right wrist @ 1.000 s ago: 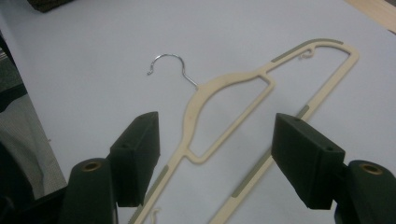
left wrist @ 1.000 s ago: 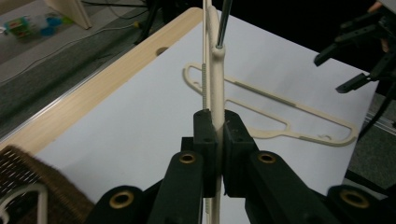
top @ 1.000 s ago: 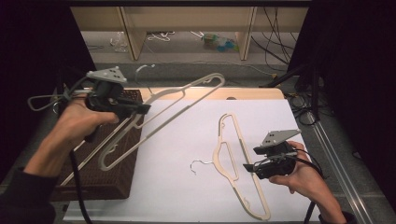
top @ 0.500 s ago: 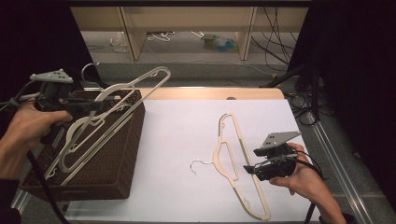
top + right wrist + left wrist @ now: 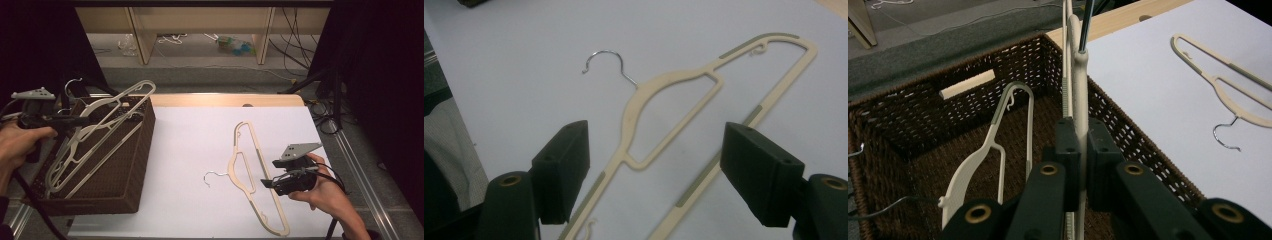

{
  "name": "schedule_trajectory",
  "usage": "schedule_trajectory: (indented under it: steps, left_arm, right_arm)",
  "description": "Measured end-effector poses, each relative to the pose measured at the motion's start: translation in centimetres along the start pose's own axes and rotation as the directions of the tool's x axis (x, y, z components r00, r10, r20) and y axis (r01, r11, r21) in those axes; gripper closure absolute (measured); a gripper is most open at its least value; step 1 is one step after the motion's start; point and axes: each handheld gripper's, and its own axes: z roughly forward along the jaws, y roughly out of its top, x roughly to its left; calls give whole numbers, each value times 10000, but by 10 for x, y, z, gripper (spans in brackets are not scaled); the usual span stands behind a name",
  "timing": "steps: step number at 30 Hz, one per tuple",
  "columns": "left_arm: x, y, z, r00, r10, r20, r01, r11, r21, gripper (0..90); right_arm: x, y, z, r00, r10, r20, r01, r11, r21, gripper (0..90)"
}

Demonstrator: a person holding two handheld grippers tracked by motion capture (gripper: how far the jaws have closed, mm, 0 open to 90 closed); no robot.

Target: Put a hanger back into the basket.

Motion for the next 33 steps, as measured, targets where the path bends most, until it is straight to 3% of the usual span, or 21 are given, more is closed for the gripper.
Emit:
schedule_trajectory:
  steps: [4,15,21,22,28,33]
  left_arm:
    - [6,-10,0,9999,-100,-21,100,9999,-21,861]
    - [26,-34,2,9965,-833,-32,833,9965,36,861]
    - [33,-44,9,9941,-1082,108,1076,9932,449,861]
    - [34,-45,12,9916,-1277,197,1268,9910,422,861]
    - [37,-50,22,9865,-1575,449,1538,9851,771,860]
    - [42,-53,31,9881,-1424,579,1342,9828,1271,855]
  right_arm:
    - [-1,-2,1,10000,11,61,-10,9999,-103,288]
    - [-1,-2,0,9999,122,17,-122,9999,-31,288]
    - [-1,-2,1,10000,21,-68,-20,10000,81,288]
    - [-1,-2,1,10000,17,-82,-16,10000,84,288]
    - [-1,-3,2,10000,-8,-35,8,10000,-13,289]
    - [-1,-2,1,9999,2,-108,-1,9999,111,288]
